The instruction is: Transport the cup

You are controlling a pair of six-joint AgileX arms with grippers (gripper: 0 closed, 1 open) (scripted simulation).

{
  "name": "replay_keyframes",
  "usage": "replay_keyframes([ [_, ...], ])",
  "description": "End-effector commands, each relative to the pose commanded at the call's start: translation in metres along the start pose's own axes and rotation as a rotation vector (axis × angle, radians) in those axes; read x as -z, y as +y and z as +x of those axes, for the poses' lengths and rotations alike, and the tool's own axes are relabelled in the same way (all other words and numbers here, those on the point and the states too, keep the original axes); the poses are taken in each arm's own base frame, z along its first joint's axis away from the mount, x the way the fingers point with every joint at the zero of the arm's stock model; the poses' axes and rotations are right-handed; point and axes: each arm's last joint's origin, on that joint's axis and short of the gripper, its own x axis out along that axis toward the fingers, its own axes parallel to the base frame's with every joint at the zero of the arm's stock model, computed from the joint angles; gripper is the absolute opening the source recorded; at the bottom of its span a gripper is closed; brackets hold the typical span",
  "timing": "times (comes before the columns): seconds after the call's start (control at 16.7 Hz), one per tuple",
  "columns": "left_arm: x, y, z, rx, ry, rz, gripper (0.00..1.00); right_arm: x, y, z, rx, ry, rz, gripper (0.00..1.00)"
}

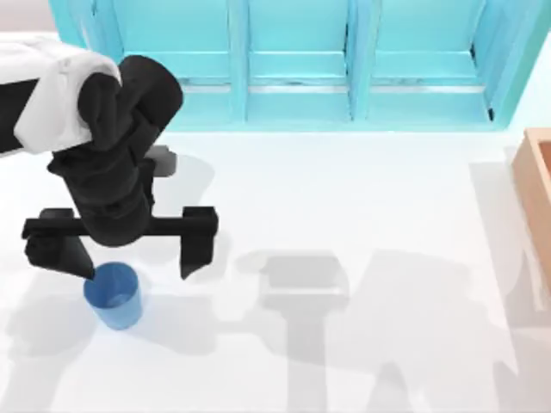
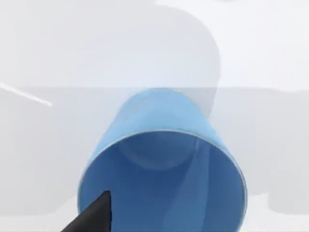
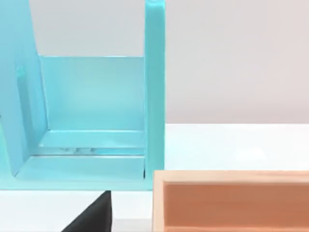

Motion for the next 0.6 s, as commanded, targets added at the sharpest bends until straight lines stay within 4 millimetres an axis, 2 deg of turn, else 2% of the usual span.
replay_keyframes([
  [0.24,0.004,0.001,0.039,-0.002,0.004,0.0,1.0,0.0,0.0,0.0,0.0,0.0,0.0,1.0],
  [0.54,0.005,0.001,0.043,-0.003,0.006,0.0,1.0,0.0,0.0,0.0,0.0,0.0,0.0,1.0],
  [0.6,0.005,0.001,0.043,-0.003,0.006,0.0,0.92,0.0,0.0,0.0,0.0,0.0,0.0,1.0],
])
